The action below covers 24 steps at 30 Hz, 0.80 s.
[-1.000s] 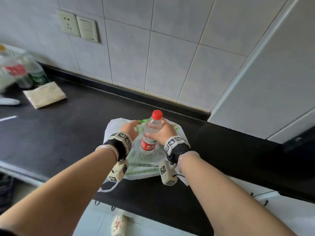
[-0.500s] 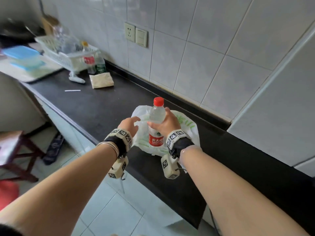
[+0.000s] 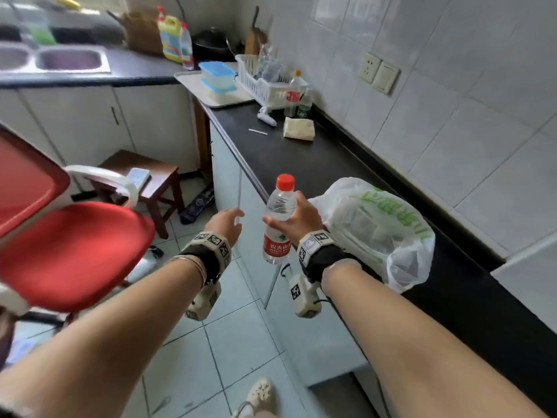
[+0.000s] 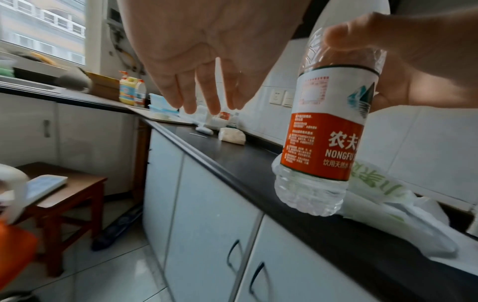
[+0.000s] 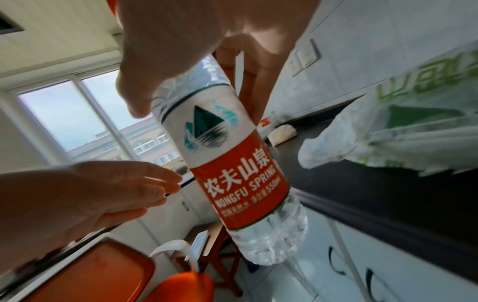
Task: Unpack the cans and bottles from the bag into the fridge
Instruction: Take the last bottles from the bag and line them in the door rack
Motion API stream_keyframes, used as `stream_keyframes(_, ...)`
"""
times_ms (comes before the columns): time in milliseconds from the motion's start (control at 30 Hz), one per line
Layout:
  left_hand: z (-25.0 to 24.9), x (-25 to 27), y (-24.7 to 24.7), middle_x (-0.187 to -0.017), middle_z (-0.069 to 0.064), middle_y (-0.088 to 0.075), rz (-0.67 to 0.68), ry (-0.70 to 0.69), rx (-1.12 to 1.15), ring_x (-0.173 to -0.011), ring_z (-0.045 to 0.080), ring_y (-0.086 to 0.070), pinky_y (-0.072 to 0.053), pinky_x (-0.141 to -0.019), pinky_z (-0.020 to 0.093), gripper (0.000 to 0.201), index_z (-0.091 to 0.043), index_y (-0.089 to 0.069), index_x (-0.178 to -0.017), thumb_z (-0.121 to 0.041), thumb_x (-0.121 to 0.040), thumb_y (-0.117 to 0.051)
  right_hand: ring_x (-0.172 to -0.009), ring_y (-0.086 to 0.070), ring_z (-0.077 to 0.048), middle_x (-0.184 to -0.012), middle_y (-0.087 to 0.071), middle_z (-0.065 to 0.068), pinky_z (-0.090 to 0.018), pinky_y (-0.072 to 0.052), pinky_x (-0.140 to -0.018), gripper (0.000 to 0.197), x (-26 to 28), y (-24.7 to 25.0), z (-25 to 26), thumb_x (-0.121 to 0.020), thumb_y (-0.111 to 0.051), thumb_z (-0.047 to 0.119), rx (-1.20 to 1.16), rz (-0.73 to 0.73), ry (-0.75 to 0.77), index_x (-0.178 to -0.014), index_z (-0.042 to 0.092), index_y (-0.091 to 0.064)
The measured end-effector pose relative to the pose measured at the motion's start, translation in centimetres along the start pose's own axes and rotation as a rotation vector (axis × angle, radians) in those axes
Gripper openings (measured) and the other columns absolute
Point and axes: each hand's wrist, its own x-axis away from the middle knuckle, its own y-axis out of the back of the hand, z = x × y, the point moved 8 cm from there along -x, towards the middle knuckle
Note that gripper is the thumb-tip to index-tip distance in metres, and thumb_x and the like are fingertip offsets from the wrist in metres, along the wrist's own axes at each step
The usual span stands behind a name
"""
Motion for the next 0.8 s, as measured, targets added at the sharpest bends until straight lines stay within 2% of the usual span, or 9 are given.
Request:
stream_keyframes(100, 5.0, 4.1, 1.5, -0.133, 0.012, -0.053, -0.006, 0.079, -0.028, -0.124, 0.029, -0.049, -0.038, -0.103, 0.033, 0.037, -0.017, -0.054, -0.128, -0.012, -0.091, -0.049, -0.098, -0.063, -0.024, -0.108, -0.065, -0.006, -0.037, -0.052, -0.087, 0.065, 3.0, -4.2, 3.2, -0.064, -0.080, 0.048, 0.030, 0.075, 0.092, -0.111, 0.015, -0.050)
stream_keyframes(200, 9.0, 8.4, 3.4, -0.133, 0.011, -0.053, -0.049, 0.161, -0.039, -0.124, 0.028, -0.050, -0.038, -0.103, 0.033, 0.040, -0.016, -0.053, -0.129, -0.010, -0.090, -0.049, -0.098, -0.062, -0.026, -0.107, -0.064, -0.009, -0.034, -0.051, -0.086, 0.068, 6.0, -8.1, 6.3, -0.067, -0.077, 0.052, 0.099, 0.185, 0.182, -0.113, 0.011, -0.049)
stream_keyframes(300, 12.5, 13.0, 5.6, -0.128, 0.010, -0.057, -0.099, 0.225, -0.048, -0.118, 0.028, -0.053, -0.041, -0.098, 0.033, 0.035, -0.017, -0.056, -0.124, -0.012, -0.090, -0.050, -0.100, -0.062, -0.027, -0.107, -0.065, -0.009, -0.036, -0.051, -0.088, 0.069, 8.5, -11.6, 9.0, -0.067, -0.075, 0.057, 0.164, 0.300, 0.260, -0.114, 0.012, -0.050)
stream_keyframes(367, 14.8, 16.3, 7.1, -0.122, 0.010, -0.059, -0.148, 0.288, -0.036, -0.114, 0.028, -0.055, -0.043, -0.095, 0.033, 0.031, -0.017, -0.059, -0.120, -0.014, -0.090, -0.052, -0.103, -0.062, -0.027, -0.109, -0.066, -0.008, -0.033, -0.049, -0.090, 0.068, 10.2, -13.5, 10.6, -0.068, -0.075, 0.055, 0.188, 0.370, 0.322, -0.116, 0.014, -0.051)
stream_keyframes(433, 16.9, 19.8, 8.3, -0.123, 0.011, -0.060, -0.207, 0.373, -0.008, -0.115, 0.028, -0.054, -0.042, -0.097, 0.033, 0.032, -0.015, -0.059, -0.120, -0.013, -0.089, -0.053, -0.105, -0.061, -0.026, -0.111, -0.066, -0.007, -0.031, -0.047, -0.089, 0.067, 12.1, -15.4, 12.4, -0.070, -0.075, 0.054, 0.214, 0.440, 0.394, -0.118, 0.014, -0.050)
stream_keyframes(600, 20.3, 29.3, 10.4, -0.128, 0.014, -0.057, -0.389, 0.605, 0.034, -0.120, 0.028, -0.053, -0.037, -0.102, 0.030, 0.038, -0.013, -0.057, -0.125, -0.006, -0.089, -0.048, -0.102, -0.064, -0.024, -0.109, -0.068, -0.005, -0.030, -0.050, -0.086, 0.067, 17.9, -19.2, 16.7, -0.068, -0.075, 0.055, 0.204, 0.535, 0.574, -0.117, 0.017, -0.050)
stream_keyframes(800, 23.1, 42.1, 11.9, -0.127, 0.011, -0.060, -0.555, 0.845, 0.084, -0.116, 0.029, -0.056, -0.043, -0.100, 0.034, 0.036, -0.015, -0.060, -0.121, -0.008, -0.087, -0.050, -0.105, -0.064, -0.027, -0.118, -0.066, -0.010, -0.037, -0.053, -0.090, 0.081, 27.6, -22.1, 20.7, -0.068, -0.076, 0.055, 0.134, 0.669, 0.749, -0.131, 0.015, -0.045)
